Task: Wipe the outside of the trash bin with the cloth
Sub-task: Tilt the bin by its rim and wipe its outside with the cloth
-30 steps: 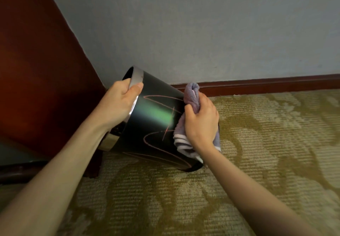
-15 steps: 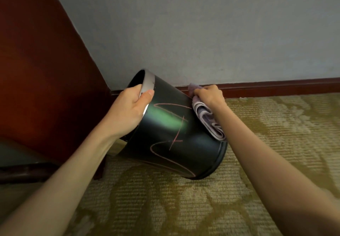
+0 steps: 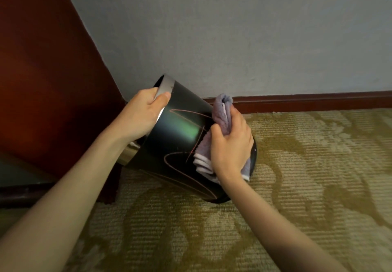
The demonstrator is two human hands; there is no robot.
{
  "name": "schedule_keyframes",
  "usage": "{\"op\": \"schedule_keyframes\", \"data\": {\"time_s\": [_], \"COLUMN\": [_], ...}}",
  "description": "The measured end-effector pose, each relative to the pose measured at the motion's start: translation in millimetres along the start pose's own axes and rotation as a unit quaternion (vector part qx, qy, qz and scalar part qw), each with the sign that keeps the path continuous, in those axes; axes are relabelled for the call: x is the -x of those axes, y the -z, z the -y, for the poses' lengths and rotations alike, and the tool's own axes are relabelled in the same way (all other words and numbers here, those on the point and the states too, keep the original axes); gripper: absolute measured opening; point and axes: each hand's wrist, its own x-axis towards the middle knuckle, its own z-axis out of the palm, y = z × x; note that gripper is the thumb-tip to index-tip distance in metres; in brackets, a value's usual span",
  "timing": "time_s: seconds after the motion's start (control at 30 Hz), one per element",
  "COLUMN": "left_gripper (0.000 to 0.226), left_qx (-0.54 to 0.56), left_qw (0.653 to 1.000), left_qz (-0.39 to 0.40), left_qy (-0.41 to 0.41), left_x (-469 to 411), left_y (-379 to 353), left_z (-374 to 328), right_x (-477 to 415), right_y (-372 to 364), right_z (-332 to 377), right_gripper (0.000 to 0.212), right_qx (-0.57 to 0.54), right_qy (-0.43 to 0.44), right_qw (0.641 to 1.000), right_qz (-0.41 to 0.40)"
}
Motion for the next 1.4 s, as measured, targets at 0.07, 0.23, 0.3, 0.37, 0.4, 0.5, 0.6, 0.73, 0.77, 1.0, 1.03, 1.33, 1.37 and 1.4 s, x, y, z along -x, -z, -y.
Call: {"op": "schedule_keyframes", "data": {"time_s": [0.07, 0.23, 0.3, 0.37, 0.4, 0.5, 0.6, 0.73, 0.77, 1.0, 1.03, 1.33, 1.37, 1.4], "left_gripper": [0.051, 0.053, 0.052, 0.048, 0.046, 0.036, 0.038, 0.040, 0.038, 0.044, 0.044, 0.044, 0.047, 0.050], "left_qx": [0.014, 0.036, 0.040, 0.048, 0.051, 0.046, 0.047, 0.024, 0.021, 0.002, -0.001, 0.040, 0.049, 0.056], "left_qw": [1.000, 0.999, 0.999, 0.999, 0.998, 0.998, 0.998, 0.999, 0.999, 1.000, 1.000, 0.999, 0.998, 0.998], "left_qz": [0.008, 0.009, 0.009, 0.013, 0.018, 0.026, 0.032, 0.022, 0.019, 0.004, 0.008, 0.021, 0.020, 0.019], "left_qy": [-0.003, 0.000, -0.002, -0.005, -0.007, -0.026, -0.034, -0.041, -0.039, -0.008, -0.006, 0.016, 0.019, 0.022], "left_x": [2, 5, 8, 11, 13, 19, 26, 22, 20, 1, -2, 3, 5, 6], "left_y": [1, -1, -2, -3, -3, -5, -11, -15, -14, -7, -6, -2, -3, -3], "left_z": [-3, -7, -8, -9, -10, -9, -11, -13, -12, -9, -9, -7, -9, -10], "right_x": [0, -20, -25, -36, -44, -78, -104, -112, -110, -60, -47, 3, -4, -11], "right_y": [1, 5, 5, 5, 5, 3, 3, 1, 0, 6, 6, -1, 0, 2], "right_z": [0, 6, 5, 3, 1, -9, -23, -35, -36, -12, -8, 2, 2, 4], "right_gripper": [0.054, 0.041, 0.034, 0.027, 0.026, 0.036, 0.034, 0.033, 0.036, 0.040, 0.043, 0.055, 0.051, 0.047], "right_qx": [-0.010, -0.029, -0.022, -0.015, -0.010, 0.013, 0.017, 0.007, 0.007, 0.014, -0.006, 0.003, -0.004, -0.012], "right_qy": [-0.010, -0.016, -0.022, -0.041, -0.058, -0.130, -0.188, -0.190, -0.184, -0.109, -0.091, 0.008, 0.009, 0.010], "right_qw": [1.000, 0.999, 0.999, 0.997, 0.996, 0.983, 0.966, 0.964, 0.966, 0.991, 0.994, 1.000, 1.000, 1.000], "right_qz": [0.002, 0.026, 0.039, 0.057, 0.070, 0.131, 0.179, 0.184, 0.181, 0.074, 0.053, 0.002, 0.013, 0.024]}}
